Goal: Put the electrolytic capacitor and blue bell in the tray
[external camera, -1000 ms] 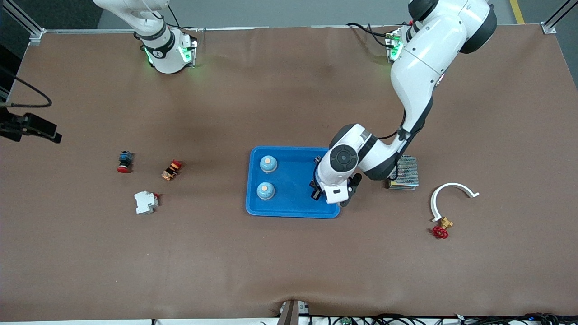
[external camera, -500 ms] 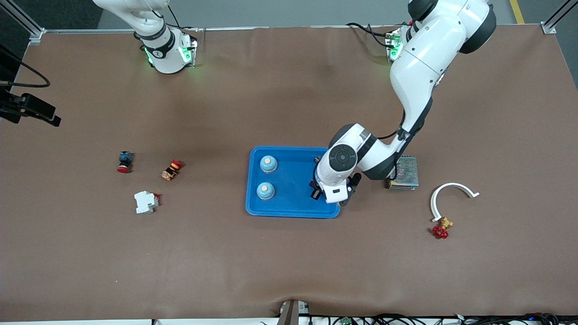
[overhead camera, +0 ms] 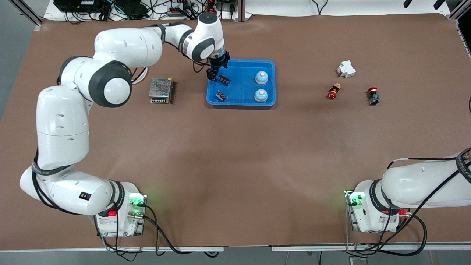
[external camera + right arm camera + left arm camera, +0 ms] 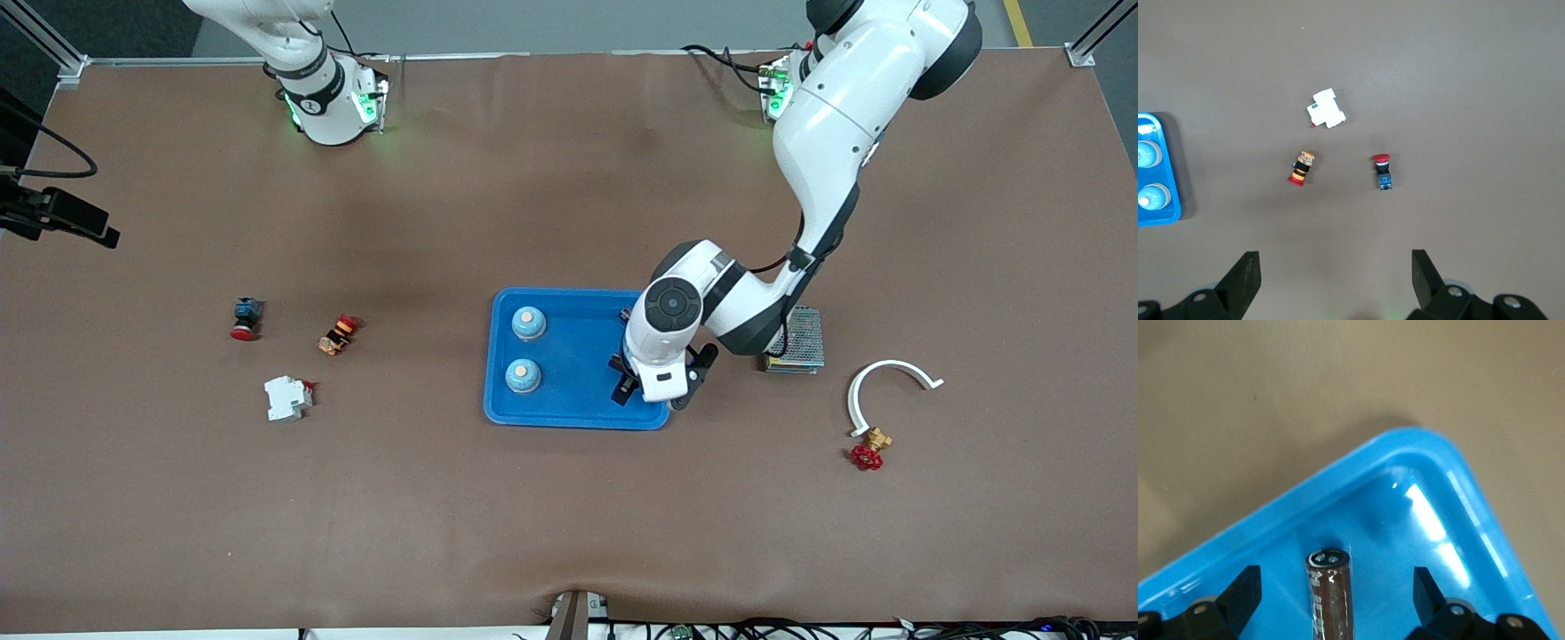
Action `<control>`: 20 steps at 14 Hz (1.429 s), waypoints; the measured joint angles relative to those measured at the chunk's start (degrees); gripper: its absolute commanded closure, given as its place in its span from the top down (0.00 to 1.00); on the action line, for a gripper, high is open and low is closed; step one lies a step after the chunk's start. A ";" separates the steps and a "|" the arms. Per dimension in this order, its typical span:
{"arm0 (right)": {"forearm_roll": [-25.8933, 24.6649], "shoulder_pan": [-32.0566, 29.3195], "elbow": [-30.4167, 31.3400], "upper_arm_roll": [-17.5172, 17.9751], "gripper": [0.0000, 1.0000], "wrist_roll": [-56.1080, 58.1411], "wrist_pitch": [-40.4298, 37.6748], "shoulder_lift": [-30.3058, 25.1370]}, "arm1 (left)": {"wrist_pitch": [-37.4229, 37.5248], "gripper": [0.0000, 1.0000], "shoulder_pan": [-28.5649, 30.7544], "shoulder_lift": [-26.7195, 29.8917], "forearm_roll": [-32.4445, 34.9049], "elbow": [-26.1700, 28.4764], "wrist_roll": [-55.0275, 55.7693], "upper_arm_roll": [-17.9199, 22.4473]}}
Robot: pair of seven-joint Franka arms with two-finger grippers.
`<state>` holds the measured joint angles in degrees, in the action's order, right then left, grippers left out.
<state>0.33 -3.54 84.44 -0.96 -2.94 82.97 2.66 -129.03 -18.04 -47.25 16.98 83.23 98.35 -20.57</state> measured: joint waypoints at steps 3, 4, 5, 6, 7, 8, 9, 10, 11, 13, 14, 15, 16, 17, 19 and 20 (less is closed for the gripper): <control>0.00 -0.31 0.30 -0.40 1.00 0.00 -0.66 -0.47 | 4.60 1.00 2.73 4.12 0.01 -0.51 -4.17 -0.05; 0.00 -0.32 0.80 -0.41 1.00 0.00 -0.67 -0.87 | 6.75 1.00 4.31 5.79 -0.20 -0.62 -6.59 -0.20; 0.00 -0.32 1.23 -0.41 1.00 0.00 -0.67 -1.22 | 9.11 1.00 6.10 7.56 -1.05 -0.68 -9.70 -0.38; 0.00 -0.32 1.56 -0.41 1.00 0.00 -0.67 -1.50 | 11.36 1.00 8.00 9.36 -2.68 -0.74 -13.73 -0.42; 0.00 -0.32 1.85 -0.42 1.00 0.00 -0.67 -1.74 | 13.55 1.00 10.22 11.24 -4.50 -0.77 -18.45 -0.42; 0.00 -0.33 2.06 -0.42 1.00 0.00 -0.67 -1.89 | 15.47 1.00 12.65 12.95 -5.81 -0.77 -23.08 -0.44; 0.00 -0.32 2.21 -0.41 1.00 0.00 -0.67 -1.97 | 17.04 1.00 15.24 14.44 -6.65 -0.75 -27.59 -0.47; 0.00 -0.32 2.29 -0.39 1.00 0.00 -0.67 -2.00 | 18.03 1.00 17.82 15.65 -7.15 -0.71 -31.94 -0.47; 0.02 -0.32 2.32 -0.33 1.00 0.00 -0.66 -2.01 | 18.64 1.00 20.27 16.47 -7.40 -0.69 -36.19 -0.53; 0.03 -0.25 2.35 -0.17 1.00 0.00 -0.65 -2.01 | 19.73 1.00 25.13 17.60 -8.68 -0.65 -45.87 -0.58; 0.04 -0.14 2.36 -0.11 1.00 0.00 -0.64 -2.01 | 20.41 1.00 27.69 18.12 -9.54 -0.65 -51.24 -0.61; 0.04 0.03 2.37 -0.08 1.00 0.00 -0.62 -2.01 | 21.33 1.00 30.22 18.69 -10.21 -0.65 -56.73 -0.63; 0.04 0.14 2.38 -0.03 1.00 0.00 -0.57 -2.01 | 22.06 1.00 32.60 19.19 -10.68 -0.65 -62.08 -0.66; 0.04 0.18 2.39 0.01 1.00 0.00 -0.50 -2.01 | 22.40 1.00 34.62 19.61 -10.96 -0.65 -67.09 -0.70; 0.04 0.19 2.41 0.07 1.00 0.00 -0.42 -2.01 | 22.46 1.00 37.45 20.35 -11.07 -0.67 -76.14 -0.73; 0.04 0.19 2.41 0.08 1.00 0.00 -0.42 -2.01 | 22.46 1.00 38.58 20.85 -11.10 -0.76 -80.34 -0.75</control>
<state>0.38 -3.35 86.85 -0.88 -2.94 82.55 0.65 -106.57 20.54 -26.40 5.88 82.47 18.01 -21.32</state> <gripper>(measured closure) 0.000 0.000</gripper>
